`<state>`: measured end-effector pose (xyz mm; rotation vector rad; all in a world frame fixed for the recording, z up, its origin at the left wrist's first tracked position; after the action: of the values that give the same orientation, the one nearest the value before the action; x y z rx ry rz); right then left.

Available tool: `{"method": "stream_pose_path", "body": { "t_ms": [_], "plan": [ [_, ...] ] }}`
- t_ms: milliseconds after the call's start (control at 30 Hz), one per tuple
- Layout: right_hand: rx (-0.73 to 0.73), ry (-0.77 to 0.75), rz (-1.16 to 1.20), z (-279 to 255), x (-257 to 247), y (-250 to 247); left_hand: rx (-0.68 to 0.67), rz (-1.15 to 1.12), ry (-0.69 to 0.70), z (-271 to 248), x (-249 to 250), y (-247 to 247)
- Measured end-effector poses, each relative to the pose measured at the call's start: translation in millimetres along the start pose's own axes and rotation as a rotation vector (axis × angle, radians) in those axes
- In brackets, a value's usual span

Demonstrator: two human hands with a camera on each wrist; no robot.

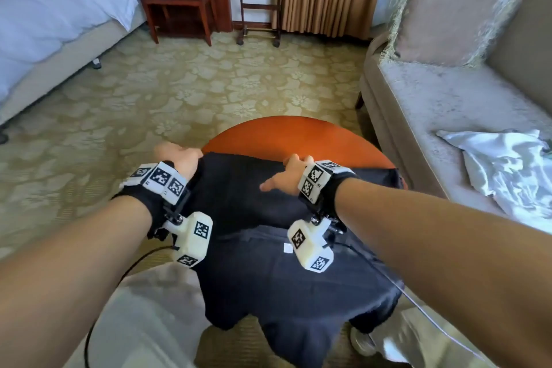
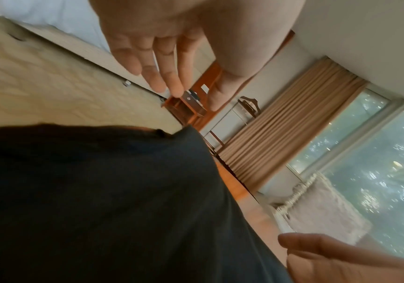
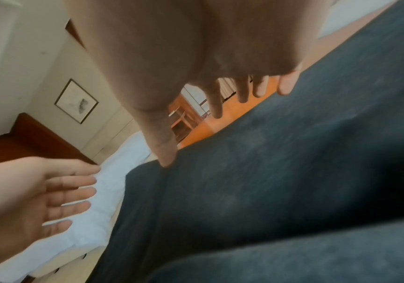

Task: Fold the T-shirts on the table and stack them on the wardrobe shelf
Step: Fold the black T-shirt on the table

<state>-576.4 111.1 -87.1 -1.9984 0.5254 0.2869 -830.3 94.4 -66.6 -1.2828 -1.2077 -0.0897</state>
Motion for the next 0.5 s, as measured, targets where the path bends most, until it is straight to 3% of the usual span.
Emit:
{"method": "stream_pose_path", "body": {
  "t_ms": [133, 233, 500],
  "plan": [
    [-0.108, -0.108, -0.066, -0.4, -43.0, 44.0, -0.298, -0.002, -0.158, 8.6, -23.0, 10.7],
    [-0.125, -0.14, -0.128, -1.3, -57.4, 68.8, -0.422, 0.0, -0.163, 15.1, -26.7, 29.1],
    [-0.094, -0.18, -0.214, 11.7, -49.3, 113.1, -0.472, 0.046, -0.092, 24.4, -13.3, 47.4]
  ]
}}
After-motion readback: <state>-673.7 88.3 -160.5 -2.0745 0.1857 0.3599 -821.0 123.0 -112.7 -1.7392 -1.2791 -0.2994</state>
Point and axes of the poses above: each hand's wrist, its own z-axis towards the middle knuckle, its own y-axis out of the palm, x = y × z, the point moved 7 cm from there along z, towards the middle knuckle, and after that the axes turned 9 degrees about z, right-handed, at the moved point
